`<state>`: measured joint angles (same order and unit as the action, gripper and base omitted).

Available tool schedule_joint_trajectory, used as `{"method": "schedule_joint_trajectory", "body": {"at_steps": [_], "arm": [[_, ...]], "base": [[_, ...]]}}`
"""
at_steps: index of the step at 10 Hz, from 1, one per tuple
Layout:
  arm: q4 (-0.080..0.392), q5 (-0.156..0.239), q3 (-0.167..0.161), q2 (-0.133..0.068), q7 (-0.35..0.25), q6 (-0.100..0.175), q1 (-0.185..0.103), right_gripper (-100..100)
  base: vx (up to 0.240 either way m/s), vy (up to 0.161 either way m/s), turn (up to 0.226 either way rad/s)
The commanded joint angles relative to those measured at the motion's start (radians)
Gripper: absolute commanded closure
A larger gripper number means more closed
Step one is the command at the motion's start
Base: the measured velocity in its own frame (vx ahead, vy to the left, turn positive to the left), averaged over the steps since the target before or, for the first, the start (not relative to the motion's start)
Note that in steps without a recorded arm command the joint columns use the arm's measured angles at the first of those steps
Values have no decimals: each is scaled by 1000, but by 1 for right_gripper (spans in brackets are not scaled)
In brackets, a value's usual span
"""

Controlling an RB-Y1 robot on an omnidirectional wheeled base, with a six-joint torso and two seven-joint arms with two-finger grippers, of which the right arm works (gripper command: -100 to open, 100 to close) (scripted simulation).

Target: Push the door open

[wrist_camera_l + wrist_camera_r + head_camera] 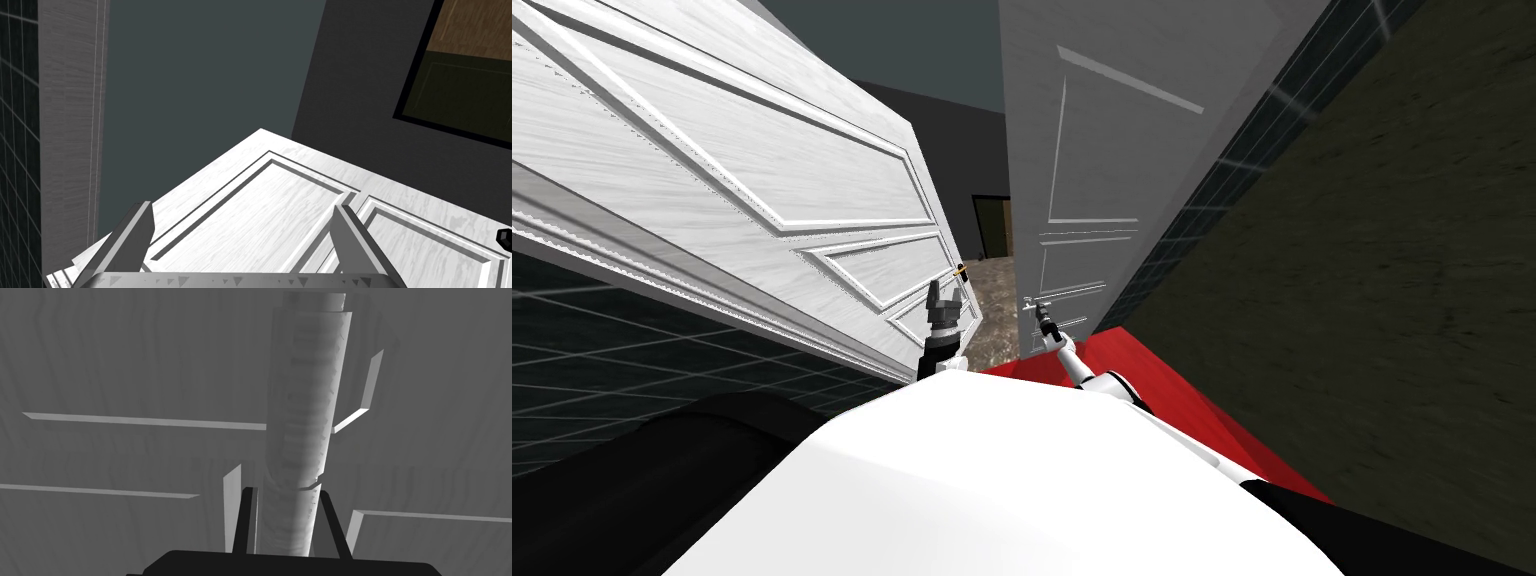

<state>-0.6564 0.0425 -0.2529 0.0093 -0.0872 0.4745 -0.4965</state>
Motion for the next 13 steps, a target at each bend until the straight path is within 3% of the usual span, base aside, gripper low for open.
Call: {"method": "schedule_joint_trajectory", "body": {"at_steps": [1,9,11,13], "arm": [[0,3,12,-11,4,4,-6,100],[6,22,78,-53,28,0,-5,100],[9,31,109,-66,39,-1,-5,100],[9,31,109,-66,39,-1,-5,100]], "base": [[134,117,-42],[135,139,-46],[136,137,-72],[80,89,-35]]}}
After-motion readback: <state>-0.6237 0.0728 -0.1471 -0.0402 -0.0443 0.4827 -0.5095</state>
